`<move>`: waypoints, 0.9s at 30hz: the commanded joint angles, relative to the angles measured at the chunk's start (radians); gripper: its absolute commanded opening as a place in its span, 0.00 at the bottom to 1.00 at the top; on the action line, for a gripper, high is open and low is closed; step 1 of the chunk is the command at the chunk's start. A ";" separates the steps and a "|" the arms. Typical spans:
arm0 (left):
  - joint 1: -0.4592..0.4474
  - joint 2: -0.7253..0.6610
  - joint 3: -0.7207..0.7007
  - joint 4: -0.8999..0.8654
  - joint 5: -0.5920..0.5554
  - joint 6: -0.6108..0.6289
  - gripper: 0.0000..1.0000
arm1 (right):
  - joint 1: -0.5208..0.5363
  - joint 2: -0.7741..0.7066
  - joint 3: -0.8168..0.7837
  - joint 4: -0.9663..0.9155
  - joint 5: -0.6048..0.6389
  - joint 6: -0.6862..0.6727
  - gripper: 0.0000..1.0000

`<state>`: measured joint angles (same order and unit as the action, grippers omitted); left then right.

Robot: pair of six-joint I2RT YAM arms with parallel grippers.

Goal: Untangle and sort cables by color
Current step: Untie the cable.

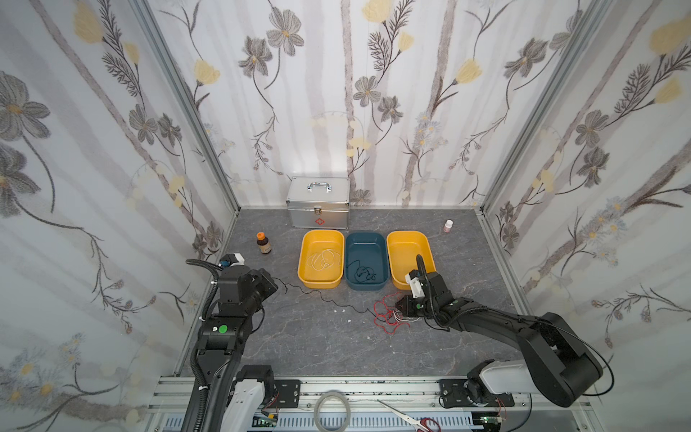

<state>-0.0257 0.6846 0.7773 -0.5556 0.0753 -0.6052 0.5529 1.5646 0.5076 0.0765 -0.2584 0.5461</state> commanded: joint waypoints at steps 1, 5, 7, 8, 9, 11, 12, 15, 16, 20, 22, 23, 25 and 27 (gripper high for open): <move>0.019 0.012 0.022 -0.020 -0.004 0.030 0.00 | 0.018 0.067 0.014 0.014 0.107 0.017 0.18; 0.046 0.013 0.036 -0.043 -0.015 0.032 0.00 | 0.026 0.086 0.003 0.014 0.168 0.044 0.36; 0.064 0.015 0.045 -0.055 -0.019 0.035 0.00 | 0.023 0.074 -0.008 0.011 0.194 0.050 0.43; 0.071 0.015 0.048 -0.057 -0.016 0.033 0.00 | 0.024 0.072 -0.009 0.006 0.200 0.051 0.44; 0.079 0.015 0.050 -0.058 -0.016 0.033 0.00 | 0.021 0.069 -0.011 0.003 0.209 0.053 0.44; 0.092 0.017 0.056 -0.061 -0.014 0.034 0.00 | 0.018 0.068 -0.016 -0.004 0.224 0.062 0.45; 0.097 0.015 0.061 -0.063 -0.013 0.035 0.00 | 0.015 0.068 -0.021 -0.005 0.231 0.068 0.45; 0.115 0.011 0.070 -0.072 -0.023 0.036 0.00 | 0.006 0.064 -0.042 -0.003 0.242 0.093 0.43; 0.121 0.007 0.073 -0.075 -0.027 0.036 0.00 | 0.004 0.062 -0.050 0.000 0.245 0.100 0.42; 0.154 0.000 0.081 -0.081 -0.040 0.024 0.00 | -0.007 0.042 -0.076 0.000 0.258 0.123 0.36; 0.166 0.002 0.084 -0.074 -0.024 0.021 0.00 | -0.011 0.039 -0.079 -0.006 0.253 0.122 0.36; 0.168 0.005 0.085 -0.068 -0.010 0.021 0.00 | -0.011 0.003 -0.078 -0.007 0.245 0.116 0.36; 0.168 0.014 0.078 -0.030 0.055 0.017 0.00 | -0.009 -0.022 -0.066 -0.007 0.207 0.091 0.39; 0.167 0.019 0.060 0.025 0.134 -0.001 0.00 | 0.002 -0.056 -0.048 -0.006 0.177 0.074 0.43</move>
<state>0.1410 0.6979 0.8471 -0.6075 0.1062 -0.5858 0.5453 1.5337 0.4458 0.1543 -0.0551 0.6415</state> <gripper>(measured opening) 0.054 0.420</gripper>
